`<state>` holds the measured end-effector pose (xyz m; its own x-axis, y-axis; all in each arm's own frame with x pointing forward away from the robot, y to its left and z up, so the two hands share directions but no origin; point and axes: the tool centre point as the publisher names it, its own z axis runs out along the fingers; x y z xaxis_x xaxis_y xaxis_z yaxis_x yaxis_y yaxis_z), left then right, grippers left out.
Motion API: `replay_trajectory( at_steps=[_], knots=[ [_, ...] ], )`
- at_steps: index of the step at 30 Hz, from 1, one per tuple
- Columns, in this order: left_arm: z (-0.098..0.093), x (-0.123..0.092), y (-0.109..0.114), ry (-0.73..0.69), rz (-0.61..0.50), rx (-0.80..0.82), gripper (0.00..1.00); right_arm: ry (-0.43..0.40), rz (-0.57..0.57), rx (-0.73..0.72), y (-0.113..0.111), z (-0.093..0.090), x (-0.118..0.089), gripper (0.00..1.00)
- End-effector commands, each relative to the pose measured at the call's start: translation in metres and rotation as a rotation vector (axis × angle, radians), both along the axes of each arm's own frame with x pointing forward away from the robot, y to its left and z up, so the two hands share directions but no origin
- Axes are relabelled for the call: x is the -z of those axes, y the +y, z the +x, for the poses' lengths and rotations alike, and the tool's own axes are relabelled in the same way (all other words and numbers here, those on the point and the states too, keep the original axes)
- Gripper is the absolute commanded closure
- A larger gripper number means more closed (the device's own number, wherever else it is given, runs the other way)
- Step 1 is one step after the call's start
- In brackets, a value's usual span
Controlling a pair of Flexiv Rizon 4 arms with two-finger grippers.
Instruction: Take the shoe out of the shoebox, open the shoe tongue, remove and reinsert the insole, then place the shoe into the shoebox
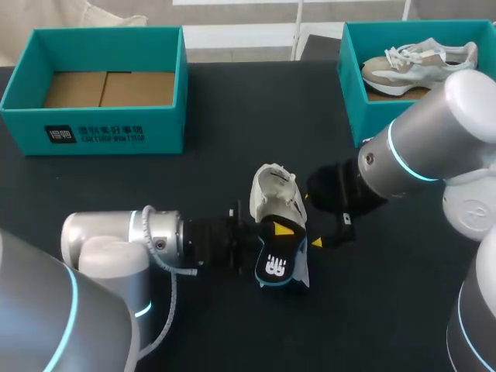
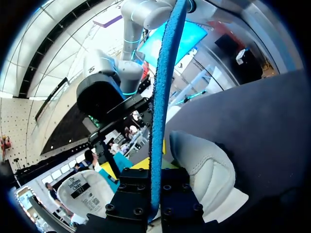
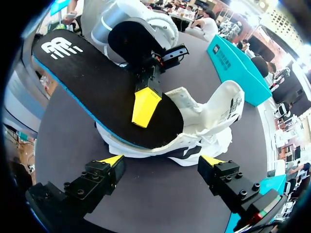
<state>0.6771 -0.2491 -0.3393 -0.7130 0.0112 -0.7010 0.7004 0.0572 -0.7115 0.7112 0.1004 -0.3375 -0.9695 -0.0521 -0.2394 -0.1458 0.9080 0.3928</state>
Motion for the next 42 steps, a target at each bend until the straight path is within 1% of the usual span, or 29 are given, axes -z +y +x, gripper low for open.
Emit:
replay_trajectory(
  at_steps=[1, 4, 7, 11, 13, 20, 21, 27, 29, 31, 33, 36, 38, 42],
  knots=[
    [0.006, 0.008, -0.005, 0.006, 0.004, -0.010, 1.00, -0.003, -0.001, 0.002, 0.001, -0.001, 0.001, 0.00],
    [0.006, 0.007, -0.002, 0.015, -0.001, -0.015, 1.00, -0.003, -0.001, 0.002, 0.001, -0.001, 0.001, 0.00],
    [0.003, 0.001, -0.002, 0.014, -0.014, -0.015, 1.00, -0.003, -0.001, 0.002, 0.001, -0.001, 0.001, 0.00],
    [-0.001, -0.010, -0.001, 0.002, -0.034, -0.010, 0.82, -0.003, -0.001, 0.002, 0.001, -0.001, 0.001, 0.00],
    [-0.002, -0.016, 0.000, -0.006, -0.047, -0.006, 0.76, -0.003, -0.001, 0.002, 0.001, -0.001, 0.001, 0.00],
    [-0.009, -0.035, 0.000, -0.038, -0.068, 0.001, 0.73, -0.003, -0.001, 0.002, 0.001, -0.001, 0.001, 0.00],
    [-0.010, -0.037, 0.001, -0.039, -0.068, 0.001, 0.75, -0.003, -0.001, 0.002, 0.001, -0.001, 0.001, 0.00],
    [-0.024, -0.043, 0.006, -0.046, -0.072, 0.001, 0.78, -0.003, -0.001, 0.002, 0.001, -0.001, 0.001, 0.00],
    [-0.028, -0.043, 0.008, -0.047, -0.068, -0.002, 0.78, -0.003, -0.001, 0.002, 0.001, -0.001, 0.001, 0.00],
    [-0.032, -0.043, 0.010, -0.048, -0.069, -0.008, 0.81, -0.003, -0.001, 0.002, 0.001, -0.001, 0.001, 0.00],
    [-0.034, -0.042, 0.011, -0.046, -0.064, -0.018, 0.81, -0.003, -0.001, 0.002, 0.001, -0.001, 0.001, 0.00],
    [-0.036, -0.039, 0.012, -0.045, -0.054, -0.021, 0.94, -0.003, -0.001, 0.002, 0.001, -0.001, 0.001, 0.00],
    [-0.035, -0.034, 0.010, -0.038, -0.049, -0.019, 1.00, -0.003, -0.001, 0.002, 0.001, -0.001, 0.001, 0.00],
    [-0.028, -0.024, 0.007, -0.033, -0.040, -0.010, 1.00, -0.003, -0.001, 0.002, 0.001, -0.001, 0.001, 0.00]
  ],
)
